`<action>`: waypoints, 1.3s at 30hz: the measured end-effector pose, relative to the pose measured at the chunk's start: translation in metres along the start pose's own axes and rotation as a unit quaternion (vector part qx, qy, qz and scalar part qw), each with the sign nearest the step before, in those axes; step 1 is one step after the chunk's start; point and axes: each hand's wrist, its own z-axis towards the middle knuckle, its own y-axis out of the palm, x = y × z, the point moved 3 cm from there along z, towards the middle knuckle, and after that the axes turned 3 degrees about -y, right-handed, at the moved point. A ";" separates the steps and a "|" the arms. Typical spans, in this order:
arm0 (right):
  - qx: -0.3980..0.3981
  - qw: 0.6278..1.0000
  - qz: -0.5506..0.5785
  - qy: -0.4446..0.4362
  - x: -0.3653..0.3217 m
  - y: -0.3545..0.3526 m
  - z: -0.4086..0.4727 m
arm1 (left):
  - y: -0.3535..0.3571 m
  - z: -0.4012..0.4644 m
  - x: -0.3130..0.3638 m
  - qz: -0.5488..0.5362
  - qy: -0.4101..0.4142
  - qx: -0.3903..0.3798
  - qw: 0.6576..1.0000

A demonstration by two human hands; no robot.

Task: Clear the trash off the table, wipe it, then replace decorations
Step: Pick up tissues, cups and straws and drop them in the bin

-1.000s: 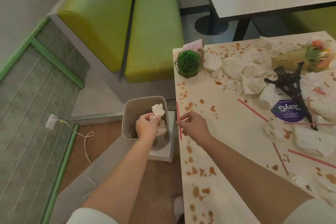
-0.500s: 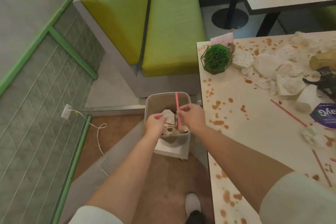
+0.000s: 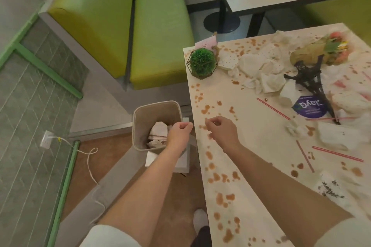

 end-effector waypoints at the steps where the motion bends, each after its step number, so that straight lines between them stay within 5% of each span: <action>1: 0.008 1.000 0.005 0.003 0.004 -0.013 -0.003 | 0.010 -0.006 0.005 0.004 0.005 -0.012 1.000; 21: 0.160 0.974 -0.152 0.042 0.128 -0.253 -0.102 | 0.232 -0.142 0.015 0.142 0.096 -0.180 0.969; 26: 0.136 0.969 -0.179 0.101 0.160 -0.277 -0.118 | 0.258 -0.164 0.010 0.236 0.121 -0.218 0.939; 32: 0.115 0.983 -0.097 0.102 0.173 -0.280 -0.122 | 0.277 -0.174 0.005 0.366 0.161 -0.181 0.899; 39: 0.134 0.986 -0.011 0.097 0.167 -0.278 -0.119 | 0.271 -0.171 0.010 0.276 0.175 -0.135 0.935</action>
